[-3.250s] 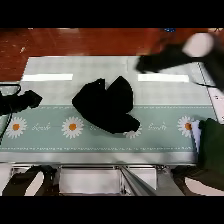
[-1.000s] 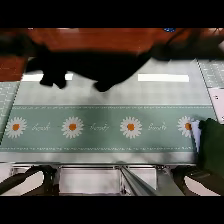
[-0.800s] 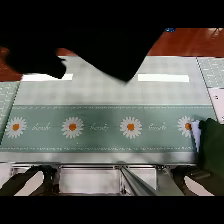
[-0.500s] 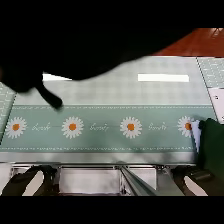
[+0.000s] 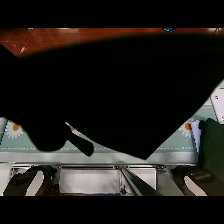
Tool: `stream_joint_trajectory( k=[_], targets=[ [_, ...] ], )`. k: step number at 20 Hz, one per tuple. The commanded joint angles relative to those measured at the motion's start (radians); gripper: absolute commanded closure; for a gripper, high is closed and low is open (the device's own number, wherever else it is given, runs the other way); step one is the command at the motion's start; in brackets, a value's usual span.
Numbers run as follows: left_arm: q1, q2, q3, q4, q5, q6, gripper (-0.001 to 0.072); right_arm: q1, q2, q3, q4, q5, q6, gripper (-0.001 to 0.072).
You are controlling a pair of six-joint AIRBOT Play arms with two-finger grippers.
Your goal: Fold the shirts.
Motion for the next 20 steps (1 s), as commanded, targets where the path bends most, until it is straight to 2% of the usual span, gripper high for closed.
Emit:
stream_joint_trajectory(
  k=[1, 3, 6, 7, 10, 12, 16, 17, 18, 19, 20],
  targets=[
    [0.0, 0.004, -0.301, -0.03, 0.008, -0.003, 0.0684, 0.0, 0.001, -0.215, -0.013, -0.045, 0.003, 0.069],
    [0.0, -0.021, -0.501, -0.029, 0.109, 0.04, 0.0684, 0.0, -0.018, -0.365, -0.015, -0.135, 0.008, 0.069],
    [-0.043, -0.091, -0.71, -0.026, 0.467, 0.105, 0.0684, -0.007, -0.116, -0.514, -0.028, -0.217, 0.018, 0.069],
    [-0.072, -0.142, -0.733, -0.026, 0.574, 0.11, 0.0684, -0.019, -0.163, -0.532, -0.035, -0.254, 0.019, 0.069],
    [-0.175, -0.351, -0.689, -0.027, 0.772, 0.11, 0.0684, -0.107, -0.339, -0.532, 0.012, -0.431, 0.029, 0.069],
    [-0.227, -0.502, -0.611, -0.027, 0.852, 0.11, 0.0684, -0.187, -0.454, -0.528, 0.145, -0.53, 0.024, 0.0689],
    [-0.262, -0.763, -0.39, -0.032, 0.814, 0.099, 0.0682, -0.271, -0.625, -0.522, 0.415, -0.627, -0.056, 0.0688],
    [-0.262, -0.813, -0.337, -0.039, 0.775, 0.077, 0.0649, -0.275, -0.656, -0.522, 0.451, -0.642, -0.062, 0.0672],
    [-0.261, -0.851, -0.292, -0.041, 0.734, 0.055, 0.0504, -0.277, -0.677, -0.522, 0.471, -0.653, -0.062, 0.0558],
    [-0.256, -0.882, -0.247, -0.04, 0.681, 0.046, 0.02, -0.278, -0.69, -0.522, 0.476, -0.66, -0.061, 0.0382],
    [-0.241, -0.903, -0.2, -0.021, 0.608, 0.046, 0.02, -0.285, -0.692, -0.522, 0.473, -0.663, -0.061, 0.0289]
  ],
)
